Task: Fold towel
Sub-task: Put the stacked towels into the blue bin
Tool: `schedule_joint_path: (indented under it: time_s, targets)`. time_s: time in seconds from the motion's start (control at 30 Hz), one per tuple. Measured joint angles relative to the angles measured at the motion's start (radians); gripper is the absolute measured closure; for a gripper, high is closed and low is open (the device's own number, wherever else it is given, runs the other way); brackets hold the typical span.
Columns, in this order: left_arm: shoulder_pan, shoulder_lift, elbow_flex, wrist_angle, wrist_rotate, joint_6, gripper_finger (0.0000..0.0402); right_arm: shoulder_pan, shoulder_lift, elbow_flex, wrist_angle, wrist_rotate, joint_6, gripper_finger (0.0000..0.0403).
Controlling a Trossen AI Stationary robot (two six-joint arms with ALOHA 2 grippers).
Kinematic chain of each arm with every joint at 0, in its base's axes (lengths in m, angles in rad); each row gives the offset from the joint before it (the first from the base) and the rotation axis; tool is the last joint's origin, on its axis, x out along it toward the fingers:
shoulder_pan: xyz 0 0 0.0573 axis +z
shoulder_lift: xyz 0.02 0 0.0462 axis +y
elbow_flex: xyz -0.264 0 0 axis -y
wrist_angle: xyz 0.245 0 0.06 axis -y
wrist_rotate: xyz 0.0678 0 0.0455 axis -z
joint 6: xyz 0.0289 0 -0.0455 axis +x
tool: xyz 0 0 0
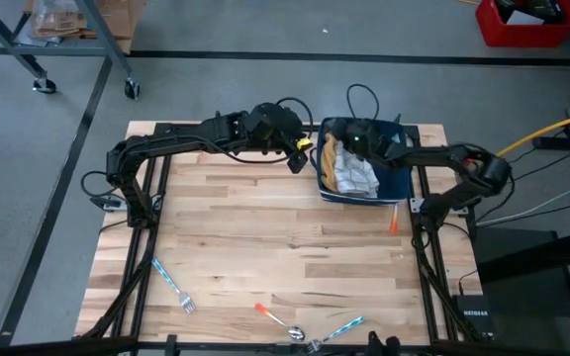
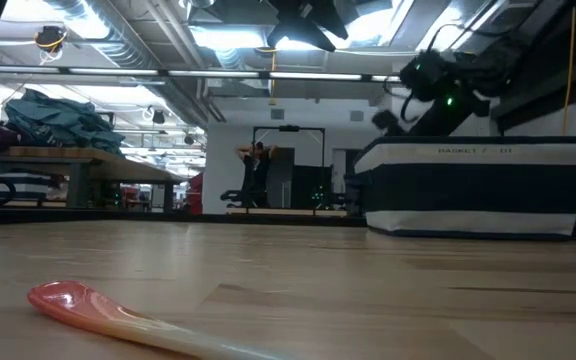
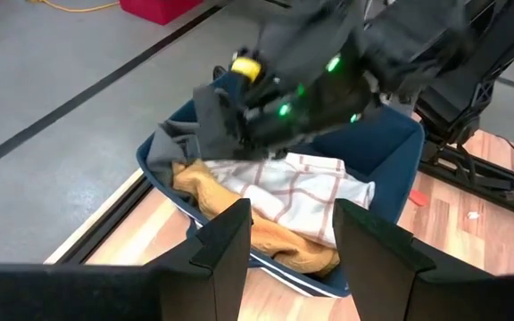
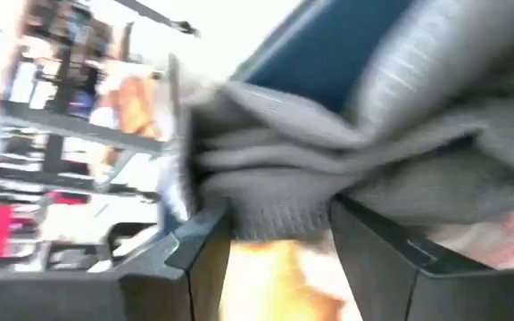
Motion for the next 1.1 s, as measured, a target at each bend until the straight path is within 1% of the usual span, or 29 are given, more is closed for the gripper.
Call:
schedule_joint_path:
  time_s: [0.07, 0.13, 0.23, 0.4, 0.5, 0.67, 0.8, 0.97, 1.1]
  targets:
    - [0.0, 0.0, 0.0, -0.001, 0.0, 0.0, 0.0249, 0.0, -0.056, 0.0, -0.002, -0.005, -0.027, 0.0208]
    - [0.0, 0.0, 0.0, -0.001, 0.0, 0.001, 0.0249, 0.0, -0.117, 0.0, -0.016, -0.039, -0.055, 0.0208]
    - [0.0, 0.0, 0.0, -0.004, 0.0, 0.008, 0.0249, 0.0, -0.221, 0.0, -0.079, -0.123, -0.081, 0.0208]
    - [0.0, 0.0, 0.0, -0.005, 0.0, 0.008, 0.0249, 0.0, -0.369, 0.0, -0.293, -0.25, -0.129, 0.0208]
    - [0.0, 0.0, 0.0, -0.005, 0.0, 0.011, 0.0249, 0.001, -0.409, 0.0, -0.426, -0.301, -0.153, 0.0208]
    - [0.0, 0.0, 0.0, -0.004, 0.0, 0.012, 0.0249, 0.007, -0.379, 0.0, -0.57, -0.379, -0.162, 0.0208]
    - [0.0, 0.0, 0.0, -0.004, 0.0, 0.012, 0.0249, 0.066, -0.313, 0.0, -0.584, -0.412, -0.158, 0.0208]
    - [0.0, 0.0, 0.0, -0.004, 0.0, 0.012, 0.0249, 0.161, -0.216, 0.0, -0.546, -0.406, -0.157, 0.0208]
    - [0.0, 0.0, 0.0, -0.004, 0.0, 0.012, 0.0249, 0.222, -0.105, 0.001, -0.509, -0.326, -0.156, 0.0208]
